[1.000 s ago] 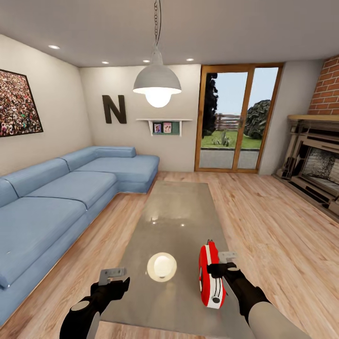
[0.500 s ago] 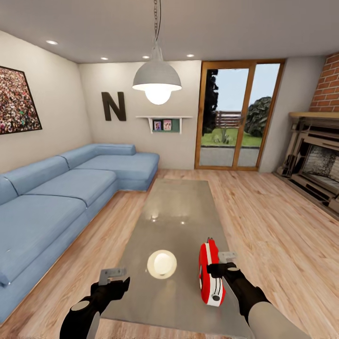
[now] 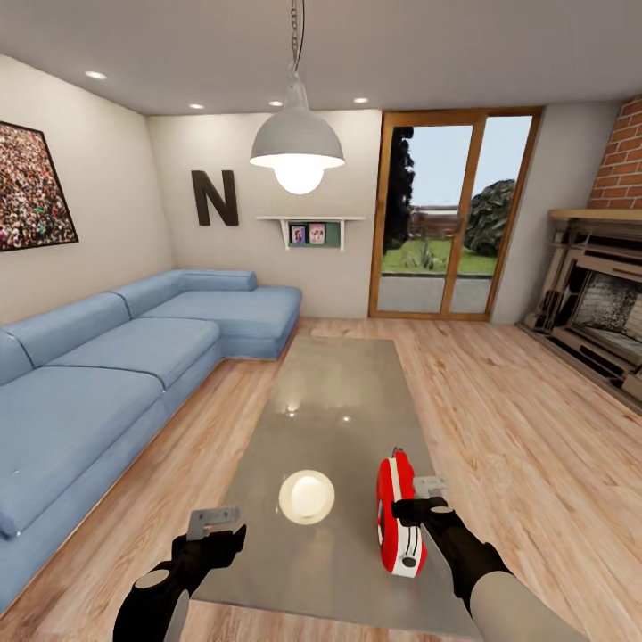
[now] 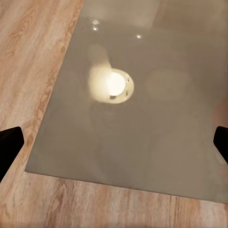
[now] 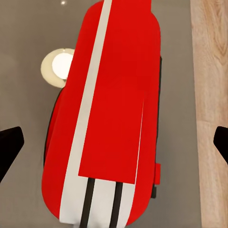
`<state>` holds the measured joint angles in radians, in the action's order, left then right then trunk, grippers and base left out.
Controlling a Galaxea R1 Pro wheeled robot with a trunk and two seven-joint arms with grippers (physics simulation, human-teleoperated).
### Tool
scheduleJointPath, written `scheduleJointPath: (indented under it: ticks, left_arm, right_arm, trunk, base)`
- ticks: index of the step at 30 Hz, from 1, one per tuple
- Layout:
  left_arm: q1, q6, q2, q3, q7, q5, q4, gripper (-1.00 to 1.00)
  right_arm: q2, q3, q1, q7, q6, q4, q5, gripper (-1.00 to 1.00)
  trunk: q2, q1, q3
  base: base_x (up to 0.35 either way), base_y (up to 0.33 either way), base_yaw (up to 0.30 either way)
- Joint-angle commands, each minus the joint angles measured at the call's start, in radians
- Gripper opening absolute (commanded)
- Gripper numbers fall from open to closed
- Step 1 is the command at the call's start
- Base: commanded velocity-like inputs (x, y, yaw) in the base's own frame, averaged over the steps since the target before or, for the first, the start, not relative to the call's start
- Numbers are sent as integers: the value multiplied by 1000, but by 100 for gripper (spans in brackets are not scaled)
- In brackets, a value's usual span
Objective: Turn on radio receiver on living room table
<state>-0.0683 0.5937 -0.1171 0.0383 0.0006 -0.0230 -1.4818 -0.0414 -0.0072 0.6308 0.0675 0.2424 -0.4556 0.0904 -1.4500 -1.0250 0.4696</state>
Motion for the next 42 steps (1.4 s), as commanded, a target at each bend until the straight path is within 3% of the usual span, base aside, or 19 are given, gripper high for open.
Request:
scheduleJointPath:
  ticks: [1, 22, 27, 42]
  left_arm:
    - [0, 0, 0, 0, 0, 0, 0, 100]
    - [0, 0, -1, 0, 1, 0, 0, 100]
    - [0, 0, -1, 0, 1, -1, 0, 100]
    - [0, 0, -1, 0, 1, -1, 0, 100]
  right_arm:
    - [0, 0, 0, 0, 0, 0, 0, 100]
    - [0, -2, 0, -1, -7, -12, 2, 100]
    - [0, -2, 0, 4, -11, -90, 2, 100]
    - [0, -4, 0, 0, -11, -90, -5, 100]
  trunk:
    - [0, 0, 0]
    - [0, 0, 28]
    - [0, 0, 28]
    - [0, 0, 42]
  base:
    - [0, 0, 0]
    - [0, 0, 0]
    - [0, 0, 0]
    - [0, 0, 0]
